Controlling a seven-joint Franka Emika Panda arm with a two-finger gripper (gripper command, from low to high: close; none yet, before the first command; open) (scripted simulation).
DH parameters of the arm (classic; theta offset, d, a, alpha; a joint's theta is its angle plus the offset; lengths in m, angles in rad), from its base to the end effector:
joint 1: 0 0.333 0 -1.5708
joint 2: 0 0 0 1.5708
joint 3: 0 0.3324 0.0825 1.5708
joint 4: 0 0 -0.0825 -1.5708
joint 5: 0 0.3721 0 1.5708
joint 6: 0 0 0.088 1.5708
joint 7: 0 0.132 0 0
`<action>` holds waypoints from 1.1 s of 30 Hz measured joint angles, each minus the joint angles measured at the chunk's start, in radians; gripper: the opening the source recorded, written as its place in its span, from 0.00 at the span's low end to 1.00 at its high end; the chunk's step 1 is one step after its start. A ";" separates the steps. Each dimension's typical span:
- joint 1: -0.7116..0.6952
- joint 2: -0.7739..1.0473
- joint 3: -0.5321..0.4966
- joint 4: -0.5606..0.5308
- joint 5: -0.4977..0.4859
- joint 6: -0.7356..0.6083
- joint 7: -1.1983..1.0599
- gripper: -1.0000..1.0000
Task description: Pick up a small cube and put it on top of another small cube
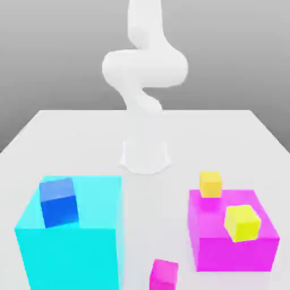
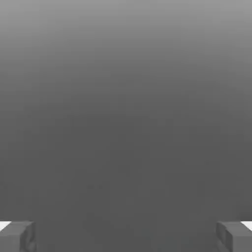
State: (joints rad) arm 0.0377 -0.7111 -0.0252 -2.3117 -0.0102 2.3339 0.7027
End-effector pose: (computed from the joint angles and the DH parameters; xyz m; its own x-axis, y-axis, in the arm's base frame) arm 0.3738 0.0011 0.6708 0.5792 -0.6386 0.5066 -0.4658 -0.7693 -0.4373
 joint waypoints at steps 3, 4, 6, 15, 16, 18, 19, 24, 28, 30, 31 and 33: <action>0.045 0.111 -0.033 -0.015 -0.008 0.042 -0.125 0.50; 0.059 0.146 -0.044 -0.019 -0.009 0.056 -0.167 0.50; 0.086 0.217 -0.065 -0.029 -0.010 0.083 -0.250 0.50; 0.184 0.535 -0.143 -0.070 0.030 0.205 -0.651 0.50; 0.190 0.571 -0.146 -0.075 0.038 0.218 -0.699 0.50; 0.200 0.642 -0.148 -0.084 0.056 0.245 -0.795 0.50; 0.202 0.678 -0.148 -0.089 0.064 0.258 -0.843 0.50; 0.186 0.856 -0.117 -0.112 0.089 0.325 -1.068 0.50; 0.162 0.997 -0.085 -0.121 0.089 0.392 -1.200 0.50; 0.148 1.069 -0.068 -0.109 0.101 0.445 -1.221 0.50; 0.141 1.106 -0.060 -0.103 0.107 0.474 -1.228 0.50; 0.134 1.141 -0.051 -0.096 0.113 0.501 -1.234 0.00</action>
State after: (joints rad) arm 0.1714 0.4296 -0.0757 -2.4074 0.1029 2.8351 -0.5309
